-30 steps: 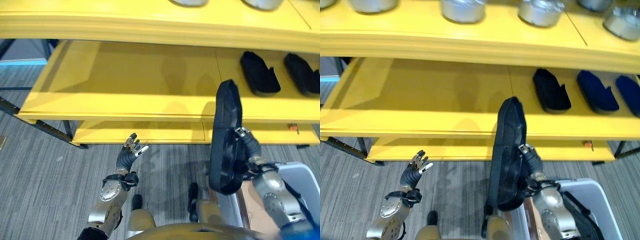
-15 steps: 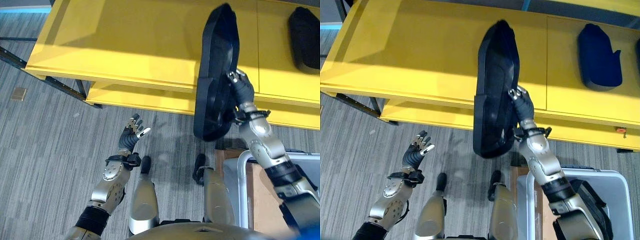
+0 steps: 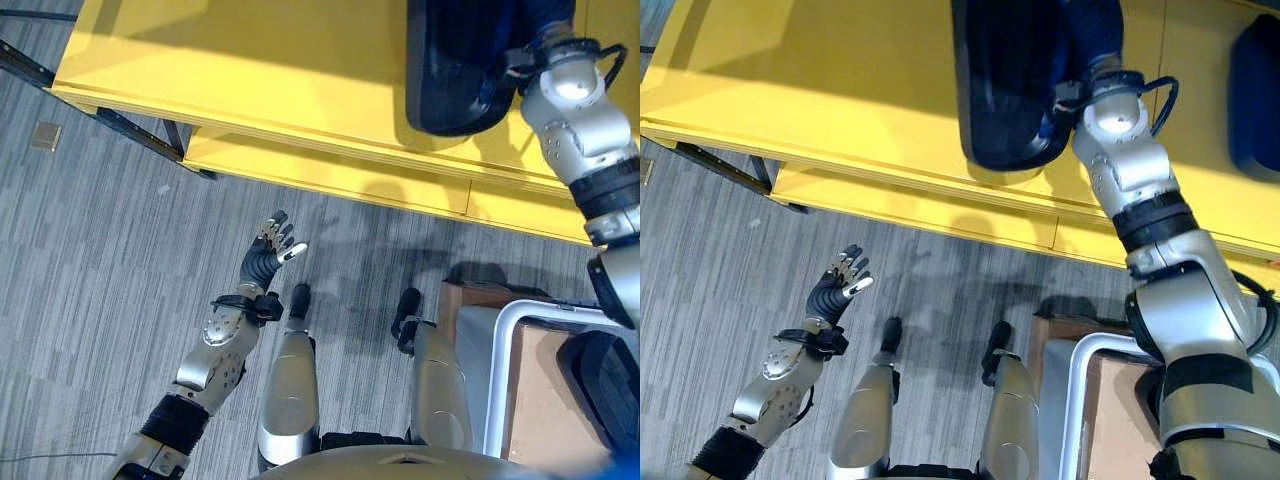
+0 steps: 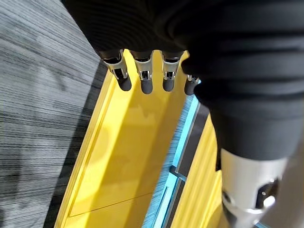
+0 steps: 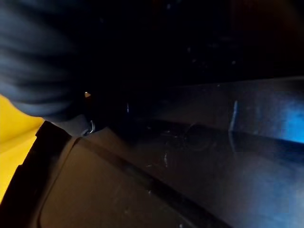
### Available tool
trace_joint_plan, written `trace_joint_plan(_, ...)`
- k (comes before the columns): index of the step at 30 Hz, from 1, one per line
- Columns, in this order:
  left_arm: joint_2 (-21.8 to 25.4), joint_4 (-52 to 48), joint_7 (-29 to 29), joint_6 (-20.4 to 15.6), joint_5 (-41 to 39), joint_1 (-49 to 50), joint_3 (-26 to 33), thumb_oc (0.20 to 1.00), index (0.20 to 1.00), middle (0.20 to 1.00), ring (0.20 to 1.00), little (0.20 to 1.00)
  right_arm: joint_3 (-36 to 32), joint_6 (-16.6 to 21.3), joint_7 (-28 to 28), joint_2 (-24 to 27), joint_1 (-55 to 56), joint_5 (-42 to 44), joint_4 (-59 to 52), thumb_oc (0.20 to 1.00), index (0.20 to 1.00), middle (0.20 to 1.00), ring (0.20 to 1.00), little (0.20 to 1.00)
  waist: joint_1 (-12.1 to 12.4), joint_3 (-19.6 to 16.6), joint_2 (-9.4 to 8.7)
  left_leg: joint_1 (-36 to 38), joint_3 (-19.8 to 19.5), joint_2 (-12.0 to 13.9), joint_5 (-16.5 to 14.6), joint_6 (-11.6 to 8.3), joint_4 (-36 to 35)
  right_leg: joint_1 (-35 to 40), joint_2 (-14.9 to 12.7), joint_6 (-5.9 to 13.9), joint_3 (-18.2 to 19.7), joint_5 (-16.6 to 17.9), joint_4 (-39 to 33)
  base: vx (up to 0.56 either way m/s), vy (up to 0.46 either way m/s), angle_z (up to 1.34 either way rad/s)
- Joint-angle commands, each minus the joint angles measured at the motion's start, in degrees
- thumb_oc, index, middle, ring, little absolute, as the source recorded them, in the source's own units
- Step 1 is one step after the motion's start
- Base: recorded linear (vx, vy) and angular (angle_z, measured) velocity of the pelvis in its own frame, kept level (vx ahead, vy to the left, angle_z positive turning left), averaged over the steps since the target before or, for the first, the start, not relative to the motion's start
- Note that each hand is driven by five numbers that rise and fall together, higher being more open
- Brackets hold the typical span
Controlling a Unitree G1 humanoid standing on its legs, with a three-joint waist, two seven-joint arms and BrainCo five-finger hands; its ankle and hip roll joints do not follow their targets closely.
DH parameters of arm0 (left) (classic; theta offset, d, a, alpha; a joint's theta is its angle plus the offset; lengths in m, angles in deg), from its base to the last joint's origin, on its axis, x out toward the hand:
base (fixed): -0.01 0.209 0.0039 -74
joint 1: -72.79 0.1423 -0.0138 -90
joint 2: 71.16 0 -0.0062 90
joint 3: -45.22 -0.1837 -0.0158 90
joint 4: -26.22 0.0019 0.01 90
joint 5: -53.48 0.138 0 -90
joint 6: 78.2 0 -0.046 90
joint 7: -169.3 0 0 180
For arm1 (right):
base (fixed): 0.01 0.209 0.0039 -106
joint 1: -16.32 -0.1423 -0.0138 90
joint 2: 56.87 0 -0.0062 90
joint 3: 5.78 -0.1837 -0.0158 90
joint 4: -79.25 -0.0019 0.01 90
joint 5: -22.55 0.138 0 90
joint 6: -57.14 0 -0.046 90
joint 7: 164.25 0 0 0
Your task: Move parts from the plastic box to the shelf.
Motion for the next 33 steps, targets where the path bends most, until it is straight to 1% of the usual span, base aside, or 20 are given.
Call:
trace_joint_plan(1,2.5,-6.9,0.6,-3.2,-1.1,2.9,-1.2,1.0,1.0,1.0,1.0,1.0,1.9,1.8,-0.3,-0.2,-5.1,0.4,3.6,0.2,0.2,0.2,0.2,0.2,0.2,-4.6,0.15,2.1,0.3,2.1,-2.1,0.88,0.8,-1.1,-2.5,6.5,3.8,6.0,-1.2,0.0,0.0,0.0)
trace_joint_plan(4,2.6,-7.0,0.9,-3.6,-1.4,2.0,-2.2,1.0,1.0,1.0,1.0,1.0,3.3,0.9,0.5,-0.9,-10.2,0.2,15.6,0.2,0.2,0.2,0.2,0.2,0.7,-4.4,0.93,1.4,-0.1,2.1,-1.8,0.83,0.8,-1.5,-2.6,6.45,3.5,5.9,-1.1,0.0,0.0,0.0)
trace_joint_plan(5,2.6,-7.2,1.4,-3.9,-1.4,1.8,-2.9,1.0,1.0,1.0,1.0,1.0,4.1,0.1,1.0,-0.3,-12.3,-0.4,21.9,0.2,0.2,0.2,0.2,0.2,1.2,-4.2,1.56,1.0,-0.5,1.9,-1.6,0.88,0.6,-1.8,-2.6,6.49,3.5,5.6,-0.8,0.0,0.0,0.0)
trace_joint_plan(7,2.8,-7.3,1.5,-4.1,-1.2,1.5,-3.5,1.0,1.0,1.0,1.0,1.0,4.3,-0.6,1.2,0.7,-13.7,-1.2,26.7,0.2,0.2,0.2,0.2,0.2,1.7,-4.1,2.17,0.4,-0.9,1.8,-1.3,0.88,0.7,-2.1,-2.7,6.49,3.2,5.3,-0.7,0.0,-0.022,0.06)
trace_joint_plan(8,2.7,-7.3,1.5,-4.1,-1.2,1.4,-3.5,1.0,1.0,1.0,1.0,1.0,4.4,-0.6,1.3,0.8,-13.8,-1.2,26.8,0.2,0.2,0.2,0.2,0.2,1.7,-4.0,2.22,0.4,-1.0,1.8,-1.3,0.87,0.7,-2.1,-2.7,6.48,3.1,5.3,-0.7,-0.01,-0.016,0.12)
trace_joint_plan(14,2.8,-7.1,1.4,-4.7,-0.5,0.2,-4.5,1.0,1.0,1.0,1.0,1.0,5.1,-1.6,1.6,4.1,-16.0,-3.6,32.4,0.2,0.2,0.2,0.2,0.2,3.2,-3.7,3.94,-1.3,-2.0,1.4,-0.8,0.9,0.8,-3.6,-3.1,6.54,2.3,4.6,0.5,-0.01,-0.021,0.12)
trace_joint_plan(21,2.4,-6.7,0.4,-5.2,-0.2,-0.8,-5.1,1.0,1.0,1.0,1.0,1.0,4.9,-2.1,1.2,6.5,-18.1,-2.9,35.7,0.2,0.2,0.2,0.2,0.2,4.7,-3.4,5.31,-2.8,-2.9,1.2,-0.3,0.81,0.9,-5.1,-3.6,6.52,1.9,4.1,1.6,-0.01,-0.021,0.07)
trace_joint_plan(23,2.4,-6.7,0.5,-5.2,-0.2,-0.8,-5.2,1.0,1.0,1.0,1.0,1.0,5.3,-2.3,1.2,7.0,-18.6,-3.1,35.9,0.2,0.2,0.2,0.2,0.2,4.8,-3.2,5.53,-2.7,-3.1,1.2,-0.5,0.77,1.0,-5.3,-3.7,6.54,1.9,3.7,2.2,-0.01,-0.015,0.05)
trace_joint_plan(28,2.6,-7.1,0.4,-5.5,-0.4,-0.8,-5.5,1.0,1.0,1.0,1.0,1.0,6.5,-2.4,1.1,7.9,-20.0,-4.2,36.6,0.2,0.2,0.2,0.2,0.2,5.2,-3.3,5.79,-3.3,-3.4,1.1,0.0,0.78,0.5,-5.7,-3.9,6.66,1.7,4.3,1.6,-0.02,-0.006,0.04)
trace_joint_plan(33,2.7,-7.0,0.0,-5.7,-0.6,-1.2,-5.8,1.0,1.0,1.0,1.0,1.0,6.3,-2.2,0.3,8.7,-20.9,-3.3,37.0,0.2,0.2,0.2,0.2,0.2,4.9,-3.3,6.0,-3.7,-3.6,0.8,0.1,0.74,0.7,-6.0,-4.1,6.73,1.7,4.3,1.8,0.0,0.001,0.02)
